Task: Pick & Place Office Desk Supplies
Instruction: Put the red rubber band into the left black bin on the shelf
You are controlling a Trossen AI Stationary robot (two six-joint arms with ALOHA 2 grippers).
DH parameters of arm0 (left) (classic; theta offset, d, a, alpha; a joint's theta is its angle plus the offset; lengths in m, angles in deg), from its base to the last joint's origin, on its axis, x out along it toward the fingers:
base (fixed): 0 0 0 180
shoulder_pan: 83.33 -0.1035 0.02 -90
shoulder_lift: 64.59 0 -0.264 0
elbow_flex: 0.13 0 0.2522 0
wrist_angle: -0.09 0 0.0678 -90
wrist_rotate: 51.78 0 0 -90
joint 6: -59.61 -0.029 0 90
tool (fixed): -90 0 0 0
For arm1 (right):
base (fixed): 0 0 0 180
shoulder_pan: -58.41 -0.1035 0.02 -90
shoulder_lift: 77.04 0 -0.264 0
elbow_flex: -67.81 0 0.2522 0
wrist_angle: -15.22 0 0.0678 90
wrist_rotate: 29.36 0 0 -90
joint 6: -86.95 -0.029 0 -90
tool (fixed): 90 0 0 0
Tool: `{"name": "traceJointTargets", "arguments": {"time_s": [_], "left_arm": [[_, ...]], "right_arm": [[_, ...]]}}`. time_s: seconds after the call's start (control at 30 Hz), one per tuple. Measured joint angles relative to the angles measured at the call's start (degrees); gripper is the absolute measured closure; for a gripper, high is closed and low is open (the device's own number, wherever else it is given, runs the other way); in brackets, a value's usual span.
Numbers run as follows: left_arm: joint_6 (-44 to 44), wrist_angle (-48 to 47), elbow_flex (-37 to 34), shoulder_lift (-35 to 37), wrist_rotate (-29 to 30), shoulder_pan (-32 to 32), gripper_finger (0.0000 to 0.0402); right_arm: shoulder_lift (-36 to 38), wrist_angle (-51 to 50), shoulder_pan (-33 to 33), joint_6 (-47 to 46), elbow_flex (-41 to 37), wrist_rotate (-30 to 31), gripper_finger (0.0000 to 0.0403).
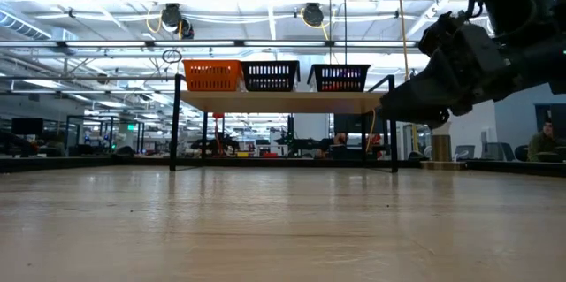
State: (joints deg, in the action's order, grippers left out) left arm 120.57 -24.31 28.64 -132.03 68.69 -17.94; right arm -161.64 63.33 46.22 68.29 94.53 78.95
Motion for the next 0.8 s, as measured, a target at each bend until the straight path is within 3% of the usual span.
{"name": "traceJointTargets", "arguments": {"time_s": [0.4, 0.53, 0.7, 0.8], "left_arm": [[9.5, 0.2, 0.3, -7.4, 1.4, 0.0, 0.0227], [11.3, 1.2, 0.2, -8.1, 2.2, -0.1, 0.0281], [13.5, 1.5, -0.1, -8.2, 2.8, -0.2, 0.0379], [14.9, 2.0, -0.1, -8.3, 3.8, -0.1, 0.0393]], "right_arm": [[0.0, -0.5, 0.6, -0.1, 0.0, 1.4, 0.0190], [0.0, -0.5, 0.6, -0.2, 0.0, 1.4, 0.0190], [0.0, -0.5, 0.6, -0.2, 0.0, 1.4, 0.0190], [0.0, -0.5, 0.6, -0.2, 0.0, 1.4, 0.0190]]}}
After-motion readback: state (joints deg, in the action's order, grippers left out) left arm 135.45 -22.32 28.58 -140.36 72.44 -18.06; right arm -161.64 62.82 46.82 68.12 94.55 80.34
